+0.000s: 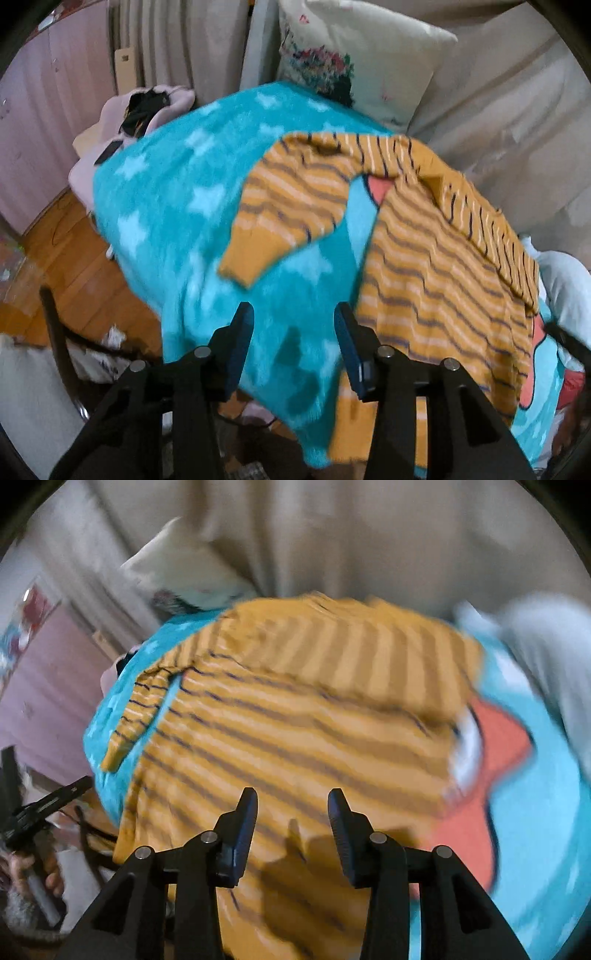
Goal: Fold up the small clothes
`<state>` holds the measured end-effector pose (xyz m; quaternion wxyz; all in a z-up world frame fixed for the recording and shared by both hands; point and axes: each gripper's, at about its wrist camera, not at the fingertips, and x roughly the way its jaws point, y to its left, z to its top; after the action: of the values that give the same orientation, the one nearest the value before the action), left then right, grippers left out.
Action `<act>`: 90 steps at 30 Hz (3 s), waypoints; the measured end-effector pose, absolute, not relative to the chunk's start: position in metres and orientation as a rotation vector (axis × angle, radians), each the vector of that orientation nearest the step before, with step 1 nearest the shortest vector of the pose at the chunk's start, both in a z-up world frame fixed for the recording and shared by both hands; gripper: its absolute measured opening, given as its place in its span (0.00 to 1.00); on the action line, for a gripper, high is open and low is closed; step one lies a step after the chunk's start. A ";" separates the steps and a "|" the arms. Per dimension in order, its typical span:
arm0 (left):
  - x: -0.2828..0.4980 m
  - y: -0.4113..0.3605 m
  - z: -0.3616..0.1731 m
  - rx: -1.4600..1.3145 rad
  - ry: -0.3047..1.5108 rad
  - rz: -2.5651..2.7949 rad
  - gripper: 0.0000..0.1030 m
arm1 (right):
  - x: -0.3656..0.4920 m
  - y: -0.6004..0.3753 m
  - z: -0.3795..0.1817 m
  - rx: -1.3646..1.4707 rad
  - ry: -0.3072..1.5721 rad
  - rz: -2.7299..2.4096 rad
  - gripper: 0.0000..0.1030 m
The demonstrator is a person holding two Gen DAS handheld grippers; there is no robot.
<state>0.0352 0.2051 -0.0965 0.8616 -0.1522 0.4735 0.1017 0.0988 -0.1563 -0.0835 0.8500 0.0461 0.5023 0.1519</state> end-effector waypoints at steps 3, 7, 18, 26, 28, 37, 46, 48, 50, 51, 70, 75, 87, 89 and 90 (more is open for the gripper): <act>0.054 0.219 -0.090 -0.315 0.962 0.204 0.47 | 0.155 -0.088 -0.097 0.008 1.052 0.278 0.52; 0.067 0.247 -0.098 -0.343 0.977 0.198 0.51 | 0.223 -0.024 -0.124 -0.098 1.035 0.250 0.52; 0.072 0.327 -0.152 -0.470 1.112 0.277 0.51 | 0.333 0.023 -0.163 -0.153 1.071 0.115 0.05; 0.070 0.368 -0.137 -0.496 1.044 0.365 0.51 | 0.343 0.063 -0.155 -0.206 1.109 0.195 0.09; 0.063 0.385 -0.128 -0.510 1.008 0.416 0.51 | 0.320 0.074 -0.135 -0.263 1.046 0.210 0.14; 0.042 0.425 -0.121 -0.604 0.958 0.506 0.51 | 0.142 0.201 -0.117 -0.510 1.022 0.891 0.54; 0.037 0.407 -0.106 -0.567 0.922 0.459 0.51 | 0.165 0.213 -0.136 -0.493 1.117 0.796 0.06; 0.043 0.405 -0.104 -0.565 0.918 0.449 0.51 | 0.185 0.201 -0.110 -0.371 1.110 0.799 0.06; 0.050 0.399 -0.102 -0.559 0.917 0.425 0.51 | 0.203 0.181 -0.084 -0.241 1.092 0.792 0.06; 0.053 0.396 -0.101 -0.555 0.917 0.413 0.51 | 0.215 0.161 -0.064 -0.153 1.070 0.767 0.06; 0.097 0.277 -0.084 -0.392 0.977 0.180 0.51 | 0.194 -0.308 -0.070 0.498 1.030 -0.220 0.31; 0.098 0.233 -0.091 -0.324 1.014 0.151 0.52 | 0.180 -0.312 -0.078 0.507 1.019 -0.158 0.46; 0.117 0.144 -0.151 -0.056 1.131 0.117 0.52 | 0.192 -0.292 -0.099 0.493 1.024 -0.045 0.46; 0.118 0.144 -0.155 -0.045 1.140 0.138 0.49 | 0.200 -0.276 -0.091 0.472 1.025 0.015 0.46; 0.119 0.143 -0.158 -0.033 1.144 0.150 0.45 | 0.207 -0.261 -0.087 0.454 1.026 0.069 0.46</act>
<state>0.1189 0.1432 -0.1575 0.8382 -0.0156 0.5406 0.0708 0.2068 -0.2607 -0.0869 0.8462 0.2150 0.4865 0.0327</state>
